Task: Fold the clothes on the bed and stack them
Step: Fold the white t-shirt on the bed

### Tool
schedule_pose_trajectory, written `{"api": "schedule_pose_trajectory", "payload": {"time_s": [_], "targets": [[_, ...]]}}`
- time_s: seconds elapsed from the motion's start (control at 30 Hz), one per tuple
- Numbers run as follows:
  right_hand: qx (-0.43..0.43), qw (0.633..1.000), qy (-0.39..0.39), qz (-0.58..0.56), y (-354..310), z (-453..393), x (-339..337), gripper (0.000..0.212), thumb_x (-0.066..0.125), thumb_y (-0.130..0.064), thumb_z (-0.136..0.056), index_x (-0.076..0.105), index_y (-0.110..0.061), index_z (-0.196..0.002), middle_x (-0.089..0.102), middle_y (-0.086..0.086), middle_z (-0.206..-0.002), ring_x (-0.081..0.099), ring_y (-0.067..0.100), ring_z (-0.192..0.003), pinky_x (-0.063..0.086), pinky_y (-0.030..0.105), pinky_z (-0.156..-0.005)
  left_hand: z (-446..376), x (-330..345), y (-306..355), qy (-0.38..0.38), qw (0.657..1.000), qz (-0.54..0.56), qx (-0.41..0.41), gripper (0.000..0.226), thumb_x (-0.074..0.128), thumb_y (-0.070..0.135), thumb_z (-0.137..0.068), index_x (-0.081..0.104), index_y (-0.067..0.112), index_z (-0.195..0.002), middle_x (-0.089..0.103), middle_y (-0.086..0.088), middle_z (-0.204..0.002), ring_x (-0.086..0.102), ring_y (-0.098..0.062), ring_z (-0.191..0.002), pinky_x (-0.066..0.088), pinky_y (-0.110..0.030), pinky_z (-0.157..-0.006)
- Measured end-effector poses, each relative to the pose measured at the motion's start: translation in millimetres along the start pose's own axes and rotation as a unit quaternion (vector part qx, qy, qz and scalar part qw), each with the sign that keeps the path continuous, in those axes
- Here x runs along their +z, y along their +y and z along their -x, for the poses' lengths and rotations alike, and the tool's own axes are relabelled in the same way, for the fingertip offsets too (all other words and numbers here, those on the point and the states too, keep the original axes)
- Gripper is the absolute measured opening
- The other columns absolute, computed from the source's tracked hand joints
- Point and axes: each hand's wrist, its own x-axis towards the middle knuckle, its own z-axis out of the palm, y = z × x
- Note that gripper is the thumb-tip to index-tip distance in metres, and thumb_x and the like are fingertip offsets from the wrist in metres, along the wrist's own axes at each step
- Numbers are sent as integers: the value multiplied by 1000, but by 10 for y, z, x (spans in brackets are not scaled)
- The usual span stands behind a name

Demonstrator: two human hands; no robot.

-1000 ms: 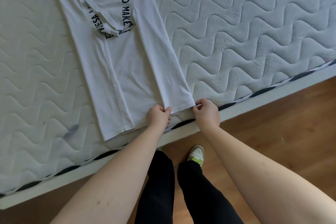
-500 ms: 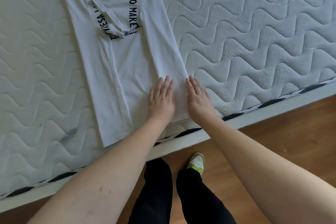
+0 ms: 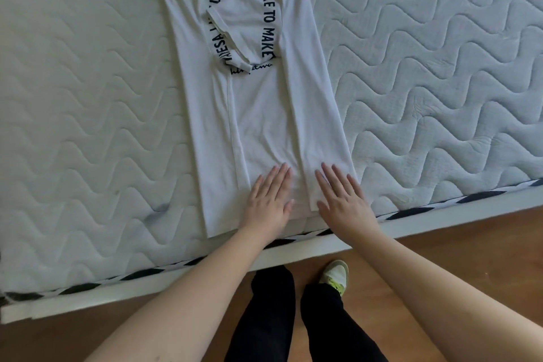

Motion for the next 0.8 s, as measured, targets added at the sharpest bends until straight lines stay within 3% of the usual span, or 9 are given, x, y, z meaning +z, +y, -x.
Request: {"api": "schedule_pose_trajectory", "payload": {"time_s": [0.13,0.23,0.33,0.37,0.47,0.53,0.67,0.73,0.8], "targets": [[5,999,-23,-35,-324,-108,100,65,35,-37,-102,4,-20,-157,-5,-4,-163,-11,14,-149,-8,35,-121,390,38,-454,62,993,30,-99,66,23,40,-98,8,12,-155,6,-3,-163,7,-18,-150,6,-39,-120],[-6,998,-64,-7,-431,-117,237,69,29,-45,-103,-7,-18,-155,-15,-2,-162,-21,17,-148,-12,35,-120,575,213,-627,-30,992,48,-109,70,8,54,-94,-6,18,-152,-10,0,-161,-8,-22,-149,-6,-39,-119],[-7,998,-67,0,-452,-124,307,72,22,-53,-102,-15,-18,-152,-24,-3,-159,-27,18,-145,-15,34,-119,598,344,-648,-54,992,23,-111,70,2,58,-92,-21,23,-148,-26,2,-158,-23,-19,-147,-16,-39,-117],[-10,997,-70,-3,-439,-126,308,72,19,-54,-101,-17,-18,-152,-26,-4,-158,-28,17,-145,-16,33,-118,584,333,-635,-53,992,26,-112,70,6,57,-94,-17,22,-150,-23,1,-159,-20,-18,-148,-14,-40,-118],[-44,995,-85,0,-352,-92,301,70,18,-53,-101,-15,-19,-152,-26,-4,-157,-27,14,-145,-9,32,-121,617,295,-593,-13,994,27,-102,69,28,52,-93,24,16,-152,20,-5,-160,18,-22,-148,13,-46,-115],[-74,993,-95,-16,-304,-51,257,67,30,-45,-103,-3,-18,-155,-18,-3,-160,-19,14,-148,6,36,-123,661,309,-607,-5,996,6,-84,67,33,52,-94,34,16,-150,28,-6,-158,28,-26,-145,22,-49,-113],[-75,996,-41,-38,-216,64,174,68,59,-15,-92,29,-16,-153,20,6,-161,25,24,-147,37,43,-112,770,277,-692,-3,999,-37,-40,64,38,51,-97,36,14,-149,35,-7,-155,34,-27,-143,38,-48,-110],[-35,999,-13,-30,-164,123,164,73,66,-14,-85,34,-12,-151,32,13,-156,37,30,-141,42,45,-106,826,268,-735,10,999,-47,-10,60,47,39,-97,35,8,-148,37,-11,-154,36,-29,-141,40,-47,-108],[-16,1000,15,-20,-122,168,197,73,71,-13,-80,39,-6,-146,39,16,-151,41,32,-138,42,47,-106,880,263,-745,60,996,-63,11,50,48,19,-94,46,2,-142,47,-15,-146,46,-33,-134,46,-45,-103]]}}
